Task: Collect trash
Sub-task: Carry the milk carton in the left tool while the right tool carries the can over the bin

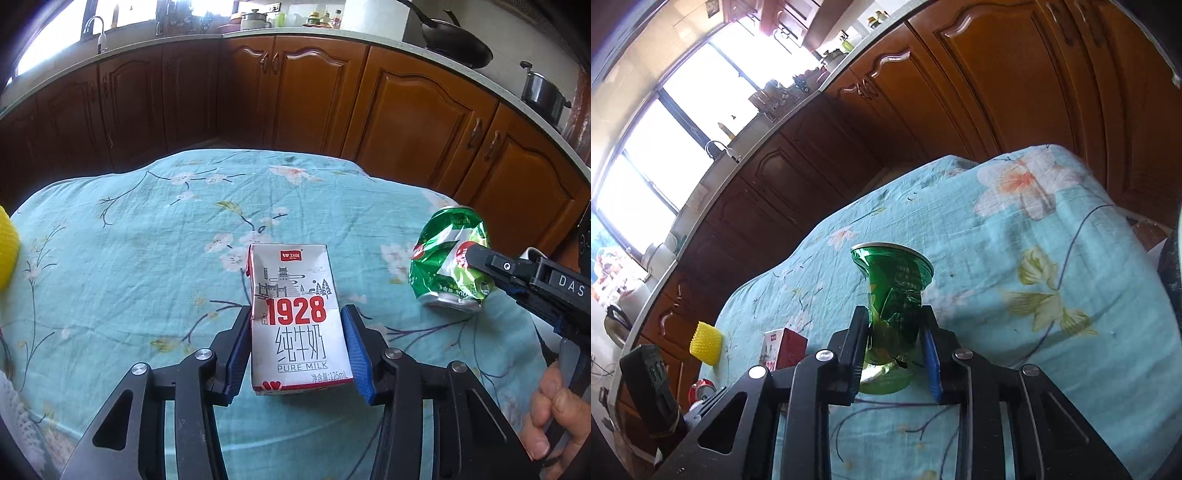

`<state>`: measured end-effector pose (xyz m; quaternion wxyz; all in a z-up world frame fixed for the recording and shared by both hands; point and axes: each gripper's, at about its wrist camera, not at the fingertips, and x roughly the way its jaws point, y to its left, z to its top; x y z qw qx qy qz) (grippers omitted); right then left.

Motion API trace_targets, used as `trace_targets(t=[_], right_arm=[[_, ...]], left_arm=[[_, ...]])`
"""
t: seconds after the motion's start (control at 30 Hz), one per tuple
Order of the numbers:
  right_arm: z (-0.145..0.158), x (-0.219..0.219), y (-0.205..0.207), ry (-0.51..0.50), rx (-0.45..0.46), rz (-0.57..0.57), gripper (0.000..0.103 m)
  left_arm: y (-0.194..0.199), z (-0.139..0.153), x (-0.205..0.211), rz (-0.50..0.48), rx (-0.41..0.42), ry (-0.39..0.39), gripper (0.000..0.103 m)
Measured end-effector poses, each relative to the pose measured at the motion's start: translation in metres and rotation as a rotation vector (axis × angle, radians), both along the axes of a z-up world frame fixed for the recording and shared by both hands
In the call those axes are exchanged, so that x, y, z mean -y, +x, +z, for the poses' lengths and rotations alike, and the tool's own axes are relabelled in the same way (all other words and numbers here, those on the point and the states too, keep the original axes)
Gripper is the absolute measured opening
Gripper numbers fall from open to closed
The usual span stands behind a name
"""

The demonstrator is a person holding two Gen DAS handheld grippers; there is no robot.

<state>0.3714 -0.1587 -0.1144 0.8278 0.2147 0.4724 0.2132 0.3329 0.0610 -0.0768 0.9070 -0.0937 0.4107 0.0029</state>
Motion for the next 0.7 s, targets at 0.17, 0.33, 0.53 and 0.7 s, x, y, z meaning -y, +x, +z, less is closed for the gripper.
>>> trace_targets(t=[0.17,0.33,0.53,0.7], right_arm=[[0.019,0.015,-0.036,-0.095,0.076,0.029,0.027],[0.030,0.039,-0.067,-0.169,0.135,0.012,0.027],[0.035,0.073,-0.096,-0.185,0.150,-0.045,0.026],[0.041,0.098,-0.111,-0.195,0.156,-0.085,0.026]], left_arm=[[-0.020,0.008,0.024,-0.067,0.019,-0.028,0.046],[-0.039,0.016,0.053,-0.148,0.029,-0.043,0.046],[-0.054,0.023,0.084,-0.224,0.033,-0.041,0.045],[-0.060,0.026,0.105,-0.274,0.033,-0.033,0.045]])
